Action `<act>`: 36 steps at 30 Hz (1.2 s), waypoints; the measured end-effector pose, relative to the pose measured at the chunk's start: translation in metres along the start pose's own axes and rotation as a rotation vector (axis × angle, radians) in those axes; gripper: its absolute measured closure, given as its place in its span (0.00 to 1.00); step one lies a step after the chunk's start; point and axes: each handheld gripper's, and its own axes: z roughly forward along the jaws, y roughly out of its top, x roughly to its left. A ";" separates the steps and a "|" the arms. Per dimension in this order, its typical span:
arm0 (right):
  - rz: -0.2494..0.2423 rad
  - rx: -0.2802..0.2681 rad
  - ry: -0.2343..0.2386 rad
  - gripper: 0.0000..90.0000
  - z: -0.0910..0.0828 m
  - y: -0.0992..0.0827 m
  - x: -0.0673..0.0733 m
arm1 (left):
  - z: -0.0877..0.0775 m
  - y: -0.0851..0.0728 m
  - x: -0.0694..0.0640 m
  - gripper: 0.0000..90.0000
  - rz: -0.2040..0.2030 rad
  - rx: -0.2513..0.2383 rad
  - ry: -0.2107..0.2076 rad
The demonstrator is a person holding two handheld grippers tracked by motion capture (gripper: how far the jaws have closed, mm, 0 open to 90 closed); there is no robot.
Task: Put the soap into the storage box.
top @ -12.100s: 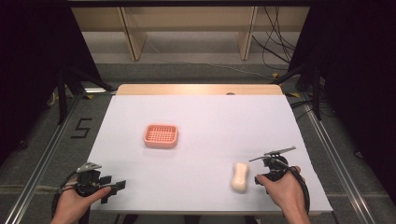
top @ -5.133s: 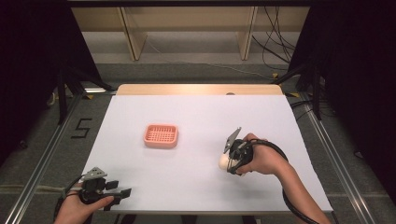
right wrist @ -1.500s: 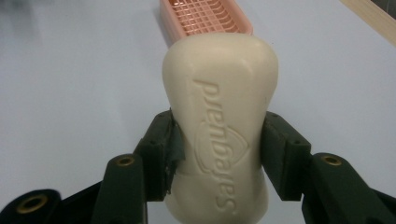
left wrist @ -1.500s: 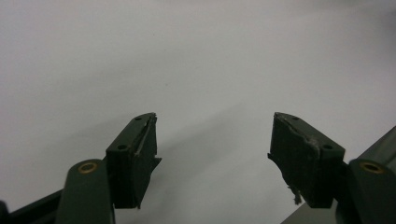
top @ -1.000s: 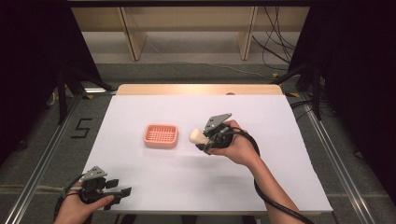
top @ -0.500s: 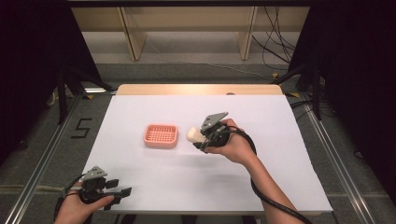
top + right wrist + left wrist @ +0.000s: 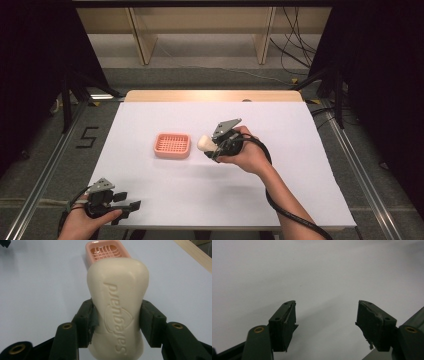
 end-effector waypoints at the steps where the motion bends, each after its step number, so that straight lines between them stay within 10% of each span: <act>1: 0.004 0.002 0.000 0.56 0.000 0.000 0.000 | 0.000 0.000 0.000 0.35 0.001 0.000 0.001; 36: -0.011 -0.009 0.012 0.56 0.013 0.014 -0.001 | -0.001 0.001 0.001 0.35 0.004 0.006 -0.016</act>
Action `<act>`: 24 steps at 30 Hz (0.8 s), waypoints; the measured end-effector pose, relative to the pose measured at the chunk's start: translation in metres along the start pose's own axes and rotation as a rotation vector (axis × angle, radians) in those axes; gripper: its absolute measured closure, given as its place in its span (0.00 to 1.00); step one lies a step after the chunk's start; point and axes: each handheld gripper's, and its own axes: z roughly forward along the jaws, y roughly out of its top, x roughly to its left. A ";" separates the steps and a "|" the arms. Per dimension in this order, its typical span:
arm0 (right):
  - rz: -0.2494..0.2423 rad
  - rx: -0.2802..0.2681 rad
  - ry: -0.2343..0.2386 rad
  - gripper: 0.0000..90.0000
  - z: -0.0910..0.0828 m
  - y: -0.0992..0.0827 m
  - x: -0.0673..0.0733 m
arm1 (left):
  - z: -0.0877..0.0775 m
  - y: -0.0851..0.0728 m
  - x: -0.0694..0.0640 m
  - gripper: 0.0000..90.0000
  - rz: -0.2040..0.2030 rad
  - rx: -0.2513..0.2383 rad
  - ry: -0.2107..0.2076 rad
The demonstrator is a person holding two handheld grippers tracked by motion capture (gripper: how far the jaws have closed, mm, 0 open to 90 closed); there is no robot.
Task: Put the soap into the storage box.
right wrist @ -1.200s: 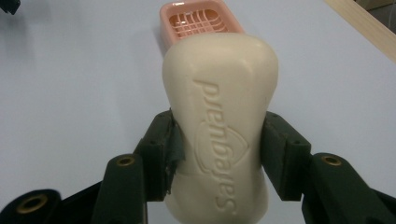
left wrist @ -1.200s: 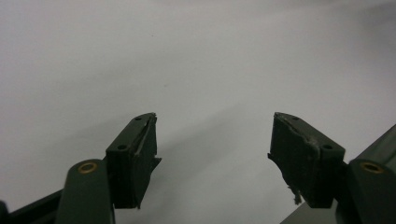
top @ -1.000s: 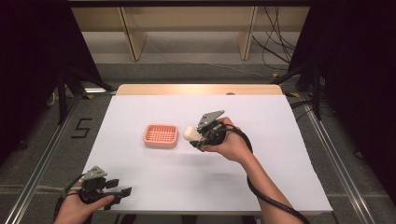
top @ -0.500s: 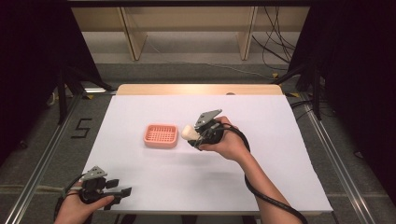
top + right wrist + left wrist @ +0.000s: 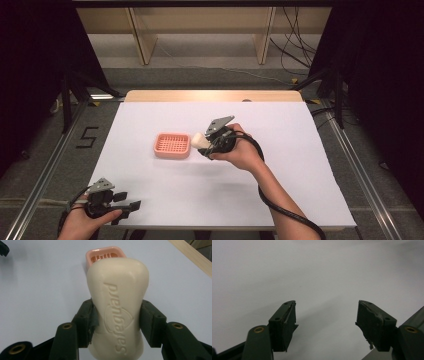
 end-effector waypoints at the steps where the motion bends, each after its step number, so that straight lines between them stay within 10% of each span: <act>1: 0.003 -0.004 -0.003 0.56 0.001 0.000 0.000 | 0.000 0.000 0.000 0.35 0.002 0.001 -0.001; 24: 0.016 -0.011 0.002 0.56 0.008 0.010 0.000 | 0.000 0.000 -0.001 0.35 -0.003 -0.006 0.000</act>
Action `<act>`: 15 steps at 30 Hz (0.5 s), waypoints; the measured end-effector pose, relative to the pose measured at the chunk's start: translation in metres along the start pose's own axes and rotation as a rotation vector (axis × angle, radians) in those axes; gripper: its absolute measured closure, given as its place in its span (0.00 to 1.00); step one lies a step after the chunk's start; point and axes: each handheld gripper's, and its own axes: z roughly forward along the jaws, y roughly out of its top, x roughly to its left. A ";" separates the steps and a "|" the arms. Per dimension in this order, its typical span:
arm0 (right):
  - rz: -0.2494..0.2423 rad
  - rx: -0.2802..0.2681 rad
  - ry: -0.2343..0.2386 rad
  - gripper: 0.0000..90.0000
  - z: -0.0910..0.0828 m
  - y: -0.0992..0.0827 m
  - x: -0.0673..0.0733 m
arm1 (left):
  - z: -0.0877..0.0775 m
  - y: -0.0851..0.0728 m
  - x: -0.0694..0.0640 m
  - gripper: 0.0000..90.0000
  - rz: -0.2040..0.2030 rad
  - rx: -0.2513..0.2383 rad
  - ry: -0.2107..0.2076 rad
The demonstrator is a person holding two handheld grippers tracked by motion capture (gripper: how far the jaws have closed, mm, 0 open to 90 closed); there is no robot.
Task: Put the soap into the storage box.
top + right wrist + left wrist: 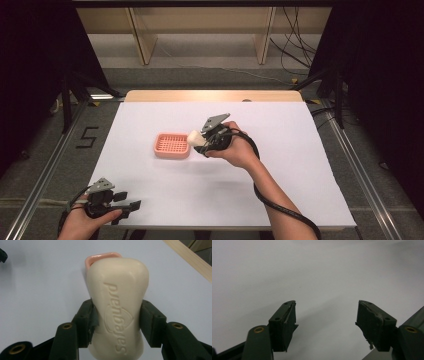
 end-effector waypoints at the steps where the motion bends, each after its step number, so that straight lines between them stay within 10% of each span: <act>1: 0.002 -0.007 -0.004 0.56 0.001 0.000 0.000 | 0.000 0.000 0.000 0.35 -0.001 0.000 0.000; 15: -0.002 -0.015 -0.004 0.56 0.006 0.006 -0.001 | 0.000 0.000 0.000 0.35 0.008 0.002 0.003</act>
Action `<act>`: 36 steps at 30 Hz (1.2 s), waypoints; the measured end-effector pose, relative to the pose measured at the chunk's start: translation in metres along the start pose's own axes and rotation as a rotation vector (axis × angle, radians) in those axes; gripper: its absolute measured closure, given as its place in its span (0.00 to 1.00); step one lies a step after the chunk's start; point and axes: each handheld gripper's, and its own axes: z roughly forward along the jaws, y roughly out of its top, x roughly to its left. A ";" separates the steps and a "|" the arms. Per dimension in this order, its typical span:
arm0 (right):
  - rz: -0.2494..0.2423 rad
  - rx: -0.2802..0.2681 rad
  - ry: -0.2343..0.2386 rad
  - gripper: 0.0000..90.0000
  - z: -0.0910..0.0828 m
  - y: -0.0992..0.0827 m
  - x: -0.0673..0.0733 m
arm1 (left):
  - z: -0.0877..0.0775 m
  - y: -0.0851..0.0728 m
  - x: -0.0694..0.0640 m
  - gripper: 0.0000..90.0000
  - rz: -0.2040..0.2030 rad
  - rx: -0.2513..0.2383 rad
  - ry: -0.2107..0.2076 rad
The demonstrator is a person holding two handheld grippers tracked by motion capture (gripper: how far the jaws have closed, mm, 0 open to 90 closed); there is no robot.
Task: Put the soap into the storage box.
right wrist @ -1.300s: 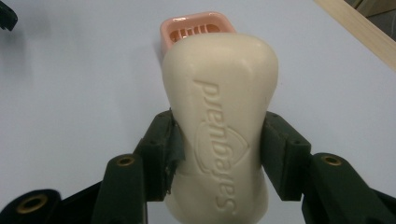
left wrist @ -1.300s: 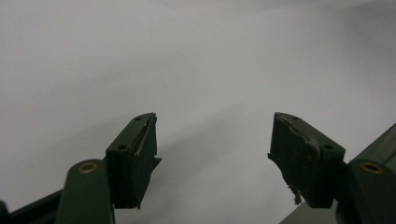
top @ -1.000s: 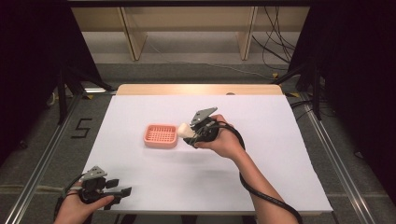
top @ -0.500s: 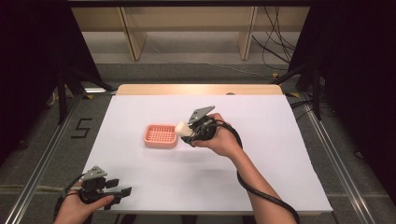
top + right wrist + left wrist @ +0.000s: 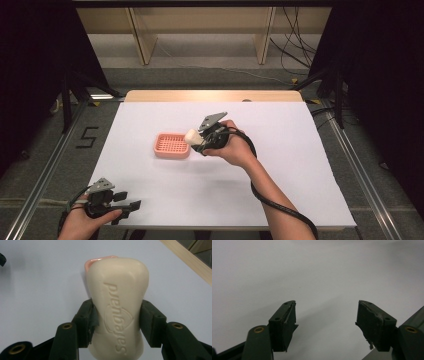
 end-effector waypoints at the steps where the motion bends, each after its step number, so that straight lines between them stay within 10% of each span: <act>1: -0.014 -0.005 0.003 0.56 0.001 0.001 -0.001 | 0.000 0.000 0.000 0.35 -0.001 0.000 0.000; 36: -0.001 -0.010 0.012 0.56 0.017 0.013 0.001 | -0.001 0.000 0.000 0.35 0.006 -0.010 -0.002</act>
